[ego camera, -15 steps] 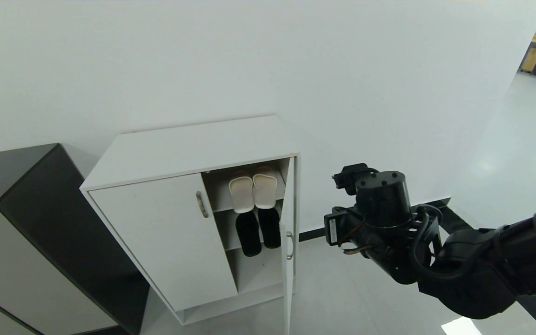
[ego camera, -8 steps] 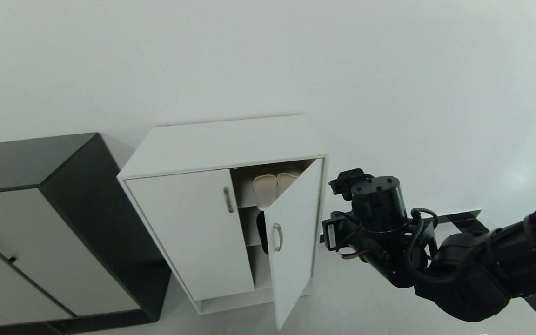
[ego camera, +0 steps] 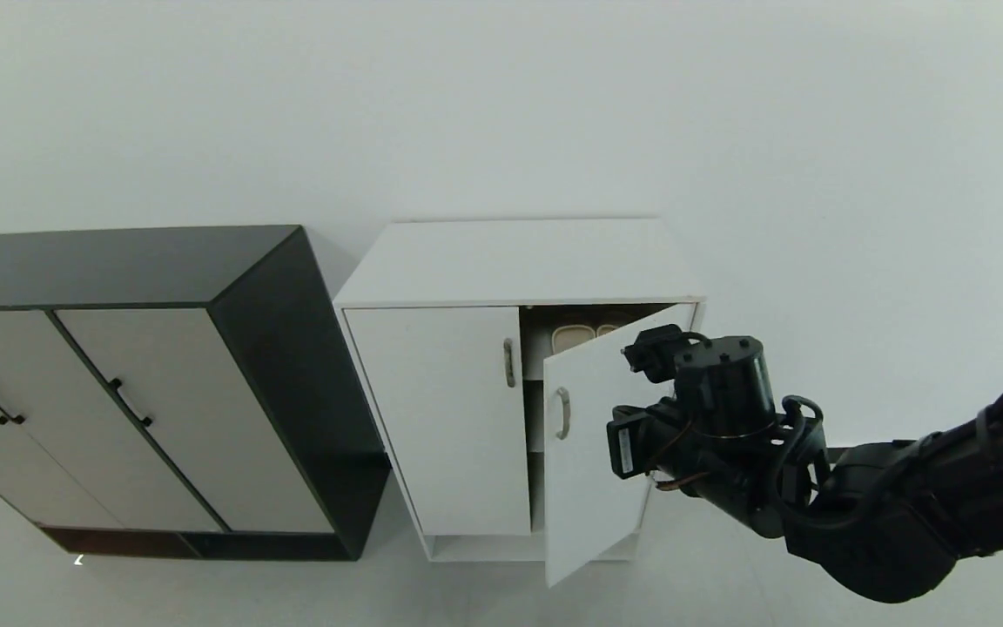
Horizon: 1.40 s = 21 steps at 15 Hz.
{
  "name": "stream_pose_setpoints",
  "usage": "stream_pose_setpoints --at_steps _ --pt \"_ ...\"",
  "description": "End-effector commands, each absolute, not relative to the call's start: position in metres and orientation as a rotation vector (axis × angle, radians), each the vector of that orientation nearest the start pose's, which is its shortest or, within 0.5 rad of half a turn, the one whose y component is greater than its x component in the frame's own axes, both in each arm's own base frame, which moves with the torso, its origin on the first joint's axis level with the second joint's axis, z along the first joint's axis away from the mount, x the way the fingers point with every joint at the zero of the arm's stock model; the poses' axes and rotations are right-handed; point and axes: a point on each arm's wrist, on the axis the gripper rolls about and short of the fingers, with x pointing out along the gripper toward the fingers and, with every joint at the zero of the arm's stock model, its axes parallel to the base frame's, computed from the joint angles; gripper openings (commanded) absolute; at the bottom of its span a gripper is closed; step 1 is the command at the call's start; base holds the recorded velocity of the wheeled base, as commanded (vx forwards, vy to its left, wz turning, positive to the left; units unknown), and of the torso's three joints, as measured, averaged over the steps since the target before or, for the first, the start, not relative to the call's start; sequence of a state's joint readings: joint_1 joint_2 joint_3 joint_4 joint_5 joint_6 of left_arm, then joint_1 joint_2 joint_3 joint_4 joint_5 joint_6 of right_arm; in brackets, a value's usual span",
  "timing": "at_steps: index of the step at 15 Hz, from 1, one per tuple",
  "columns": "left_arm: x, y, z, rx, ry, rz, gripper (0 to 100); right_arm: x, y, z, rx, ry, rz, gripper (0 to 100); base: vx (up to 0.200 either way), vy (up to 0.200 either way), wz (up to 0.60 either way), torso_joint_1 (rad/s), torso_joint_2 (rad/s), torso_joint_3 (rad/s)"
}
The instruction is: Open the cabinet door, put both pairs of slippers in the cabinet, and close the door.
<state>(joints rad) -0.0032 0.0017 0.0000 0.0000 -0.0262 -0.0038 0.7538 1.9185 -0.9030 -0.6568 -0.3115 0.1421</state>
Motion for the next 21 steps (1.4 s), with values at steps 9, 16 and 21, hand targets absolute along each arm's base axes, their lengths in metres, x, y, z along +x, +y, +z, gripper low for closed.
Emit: stream_pose_setpoints --at_steps 9,16,21 --pt "-0.023 -0.001 0.076 -0.002 0.003 -0.029 0 0.276 0.196 0.101 -0.055 0.339 0.596 0 0.067 0.0 0.0 -0.002 0.0 0.001" --pt "-0.023 -0.001 0.076 -0.002 0.003 -0.029 0 0.282 0.201 0.089 -0.056 0.335 0.593 0 0.2 0.0 0.0 0.003 0.0 0.002" --pt "-0.023 -0.001 0.076 -0.002 0.003 -0.029 0 0.282 0.201 0.089 -0.058 0.337 0.593 0 0.12 0.0 0.0 0.003 0.0 0.002"
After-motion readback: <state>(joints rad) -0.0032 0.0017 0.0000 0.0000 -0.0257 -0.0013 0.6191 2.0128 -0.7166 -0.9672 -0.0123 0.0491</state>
